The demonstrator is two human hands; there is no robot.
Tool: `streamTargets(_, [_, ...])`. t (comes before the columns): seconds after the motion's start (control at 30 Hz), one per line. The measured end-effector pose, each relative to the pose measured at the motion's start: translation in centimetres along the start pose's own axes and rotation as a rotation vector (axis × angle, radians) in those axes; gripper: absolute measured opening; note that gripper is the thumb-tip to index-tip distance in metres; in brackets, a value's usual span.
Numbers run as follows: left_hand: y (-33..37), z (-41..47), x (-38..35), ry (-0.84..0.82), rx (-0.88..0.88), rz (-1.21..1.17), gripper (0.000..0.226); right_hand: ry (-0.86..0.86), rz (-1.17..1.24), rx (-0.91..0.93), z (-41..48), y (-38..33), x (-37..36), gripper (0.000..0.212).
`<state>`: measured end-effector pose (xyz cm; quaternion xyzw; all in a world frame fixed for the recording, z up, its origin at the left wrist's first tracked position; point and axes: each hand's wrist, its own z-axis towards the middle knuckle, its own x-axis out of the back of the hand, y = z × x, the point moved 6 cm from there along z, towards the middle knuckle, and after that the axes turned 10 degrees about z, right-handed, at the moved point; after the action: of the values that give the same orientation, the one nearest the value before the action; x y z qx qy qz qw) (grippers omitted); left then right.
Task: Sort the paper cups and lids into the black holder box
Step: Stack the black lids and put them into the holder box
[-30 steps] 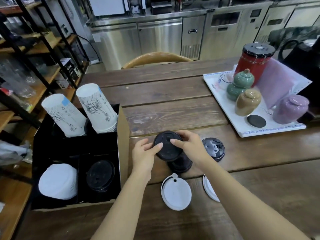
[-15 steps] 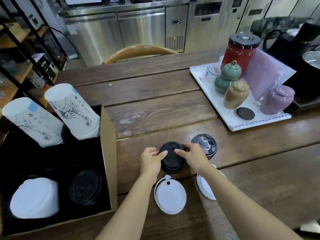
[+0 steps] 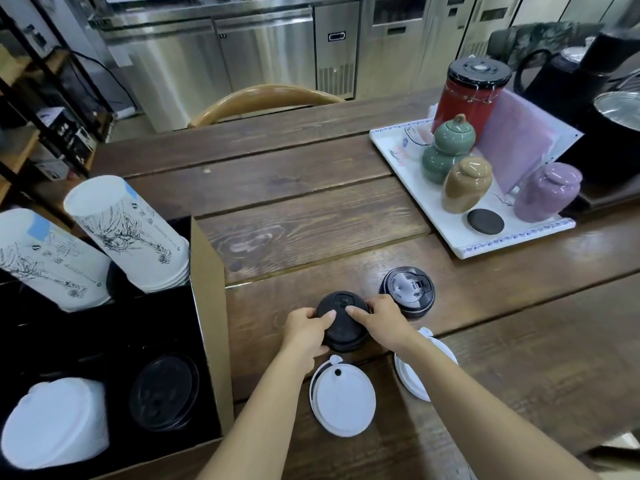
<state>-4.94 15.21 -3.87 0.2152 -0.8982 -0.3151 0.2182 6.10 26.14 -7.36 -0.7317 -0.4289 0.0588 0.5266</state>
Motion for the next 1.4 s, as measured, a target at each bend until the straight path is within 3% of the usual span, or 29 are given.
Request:
streamTargets(0.13, [-0.2,-0.1,0.1,-0.065,0.031,-0.039,0.026,-0.036,0.066,-0.023,-1.1,-1.0,-0.1,0.053])
streamTargets(0.27, [0.2,-0.4,0.4,-0.079,0.031,-0.085,0.027,-0.02,0.144,-0.038,-2.0,-2.0,0.3,0.033])
streamTargets(0.43, [2.0,-0.8,0.3,-0.125,0.019,-0.185,0.026,0.056,0.21,0.051,-2.2,-4.5,2.9,0.033])
streamTargets(0.53, [4.8,-1.2,-0.6,-0.139,-0.032,-0.23,0.034,0.113,0.257,0.138,-2.5,-6.7,5.8,0.033])
streamTargets(0.7, [10.7,-2.5,-3.3,-0.148,-0.205,-0.199,0.013,0.256,0.406,0.191,-2.6,-8.1,11.1,0.038])
streamTargets(0.83, [12.8,-2.0,-5.5,-0.153,-0.269,-0.105,0.044,0.318,0.511,0.184,-2.4,-6.4,12.8,0.032])
streamTargets(1.0, [11.6,-0.6,-7.8,-0.257,-0.222,0.018,0.051,0.274,0.729,0.051,-2.4,-4.1,13.6,0.008])
streamTargets(1.07, [11.4,0.1,-8.2,-0.246,-0.243,0.006,0.039,0.2,0.859,-0.051,-2.2,-2.8,13.5,0.004])
streamTargets(1.13, [11.4,0.8,-8.3,-0.214,-0.244,-0.019,0.023,0.191,1.044,-0.13,-2.2,-1.7,13.9,0.017])
streamTargets(1.23, [11.1,2.2,-8.5,-0.199,-0.355,0.22,0.036,0.244,1.156,-0.196,-2.2,-0.6,15.2,0.03])
streamTargets(1.4, [9.4,2.0,-11.2,-0.429,-0.538,0.745,0.089,0.212,1.228,-0.185,-1.9,0.6,15.8,0.032])
